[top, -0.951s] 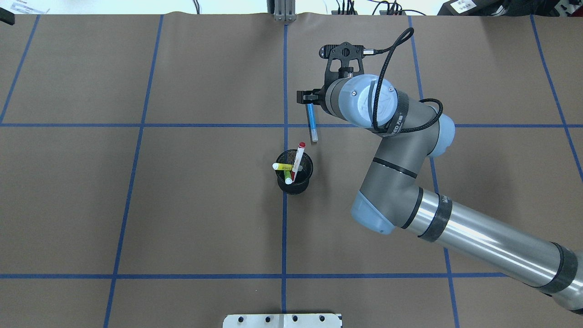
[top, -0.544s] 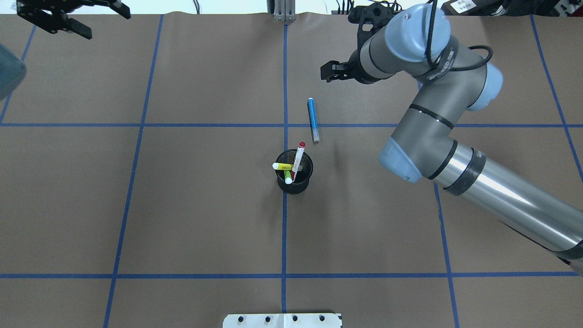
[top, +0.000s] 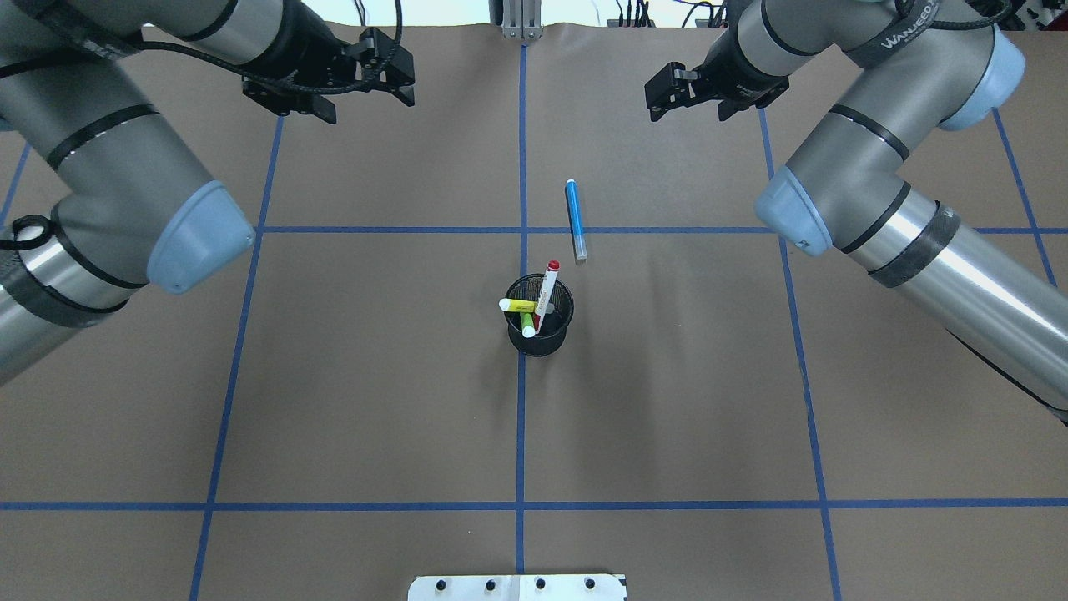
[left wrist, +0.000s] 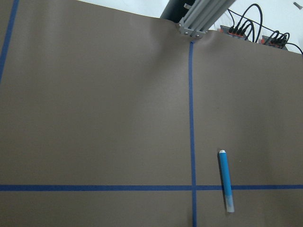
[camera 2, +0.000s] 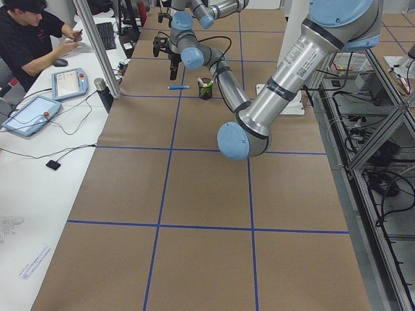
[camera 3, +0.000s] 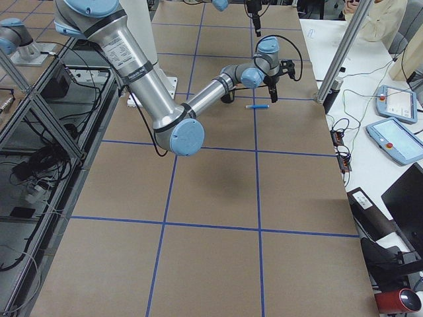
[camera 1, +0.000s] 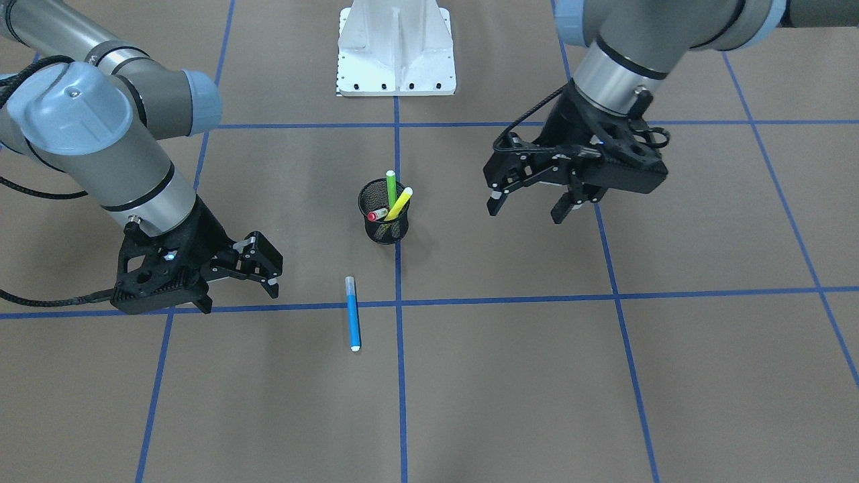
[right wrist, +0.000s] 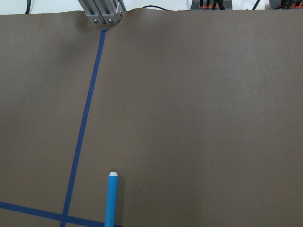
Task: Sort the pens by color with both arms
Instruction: 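Raise the right gripper away while the left gripper moves toward the cup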
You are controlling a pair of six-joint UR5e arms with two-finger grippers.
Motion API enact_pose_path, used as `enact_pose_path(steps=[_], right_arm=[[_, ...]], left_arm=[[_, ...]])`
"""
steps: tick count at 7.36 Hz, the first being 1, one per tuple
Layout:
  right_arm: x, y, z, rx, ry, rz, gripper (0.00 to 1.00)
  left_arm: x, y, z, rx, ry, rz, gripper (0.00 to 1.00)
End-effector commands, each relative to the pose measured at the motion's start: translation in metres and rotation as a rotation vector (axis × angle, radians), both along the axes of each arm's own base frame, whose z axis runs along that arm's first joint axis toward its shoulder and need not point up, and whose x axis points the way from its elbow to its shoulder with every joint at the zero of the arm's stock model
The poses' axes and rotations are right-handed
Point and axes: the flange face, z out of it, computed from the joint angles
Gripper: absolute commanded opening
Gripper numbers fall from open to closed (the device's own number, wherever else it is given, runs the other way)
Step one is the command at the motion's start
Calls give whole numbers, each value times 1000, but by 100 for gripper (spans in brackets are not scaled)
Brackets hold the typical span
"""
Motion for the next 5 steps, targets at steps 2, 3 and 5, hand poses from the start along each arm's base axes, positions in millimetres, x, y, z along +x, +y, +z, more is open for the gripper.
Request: enact_pose_path(steps=[2, 3, 5], right_arm=[[27, -12, 23, 11, 23, -7, 98], [34, -14, 27, 5, 24, -1, 98], [40, -17, 30, -1, 24, 6, 98]], left_arm=[[115, 15, -71, 89, -77, 0, 99], [128, 8, -77, 115, -100, 18, 99], [168, 39, -58, 182, -151, 128, 97]])
